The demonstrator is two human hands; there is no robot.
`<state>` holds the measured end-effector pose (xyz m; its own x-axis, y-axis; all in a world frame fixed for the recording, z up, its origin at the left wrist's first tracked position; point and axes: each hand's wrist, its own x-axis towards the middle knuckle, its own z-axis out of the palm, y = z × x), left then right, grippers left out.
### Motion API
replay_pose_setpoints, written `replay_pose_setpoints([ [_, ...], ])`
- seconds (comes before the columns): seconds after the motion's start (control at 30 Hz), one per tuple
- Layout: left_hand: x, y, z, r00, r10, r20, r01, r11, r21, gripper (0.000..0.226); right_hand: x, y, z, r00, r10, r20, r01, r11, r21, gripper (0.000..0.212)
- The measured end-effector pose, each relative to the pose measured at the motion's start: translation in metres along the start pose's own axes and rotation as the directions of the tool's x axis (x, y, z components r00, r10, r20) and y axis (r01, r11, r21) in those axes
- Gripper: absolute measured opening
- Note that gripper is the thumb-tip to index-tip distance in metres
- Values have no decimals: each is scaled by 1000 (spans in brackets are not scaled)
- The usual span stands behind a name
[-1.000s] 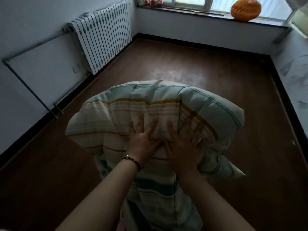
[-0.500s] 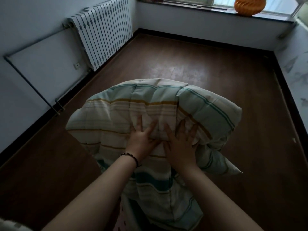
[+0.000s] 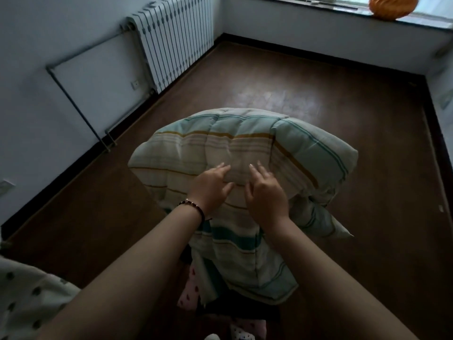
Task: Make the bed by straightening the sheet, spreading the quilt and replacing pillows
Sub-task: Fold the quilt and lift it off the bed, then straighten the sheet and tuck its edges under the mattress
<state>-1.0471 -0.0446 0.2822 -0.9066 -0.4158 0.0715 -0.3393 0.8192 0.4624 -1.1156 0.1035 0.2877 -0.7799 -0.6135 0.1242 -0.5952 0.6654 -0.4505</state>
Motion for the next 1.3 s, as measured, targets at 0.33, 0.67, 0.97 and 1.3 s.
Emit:
replay_pose_setpoints([
  [0.33, -93, 10, -80, 982, -103, -156, 74, 981, -177, 40, -42, -64, -39, 993, -115, 7, 112, 979, 171, 36],
  [0.67, -234, -8, -133, 902, -386, -194, 413, 902, 124, 55, -108, -138, -62, 850, -419, 319, 372, 907, 199, 53],
  [0.97, -395, -6, -84, 636, -724, -266, 752, 659, 5, 58, -181, -169, -24, 534, -670, 516, 690, 698, 192, 61],
  [1.3, -566, 15, -24, 342, -895, -285, 903, 397, -163, 56, -299, -195, 43, 230, -722, 653, 781, 537, 319, 57],
])
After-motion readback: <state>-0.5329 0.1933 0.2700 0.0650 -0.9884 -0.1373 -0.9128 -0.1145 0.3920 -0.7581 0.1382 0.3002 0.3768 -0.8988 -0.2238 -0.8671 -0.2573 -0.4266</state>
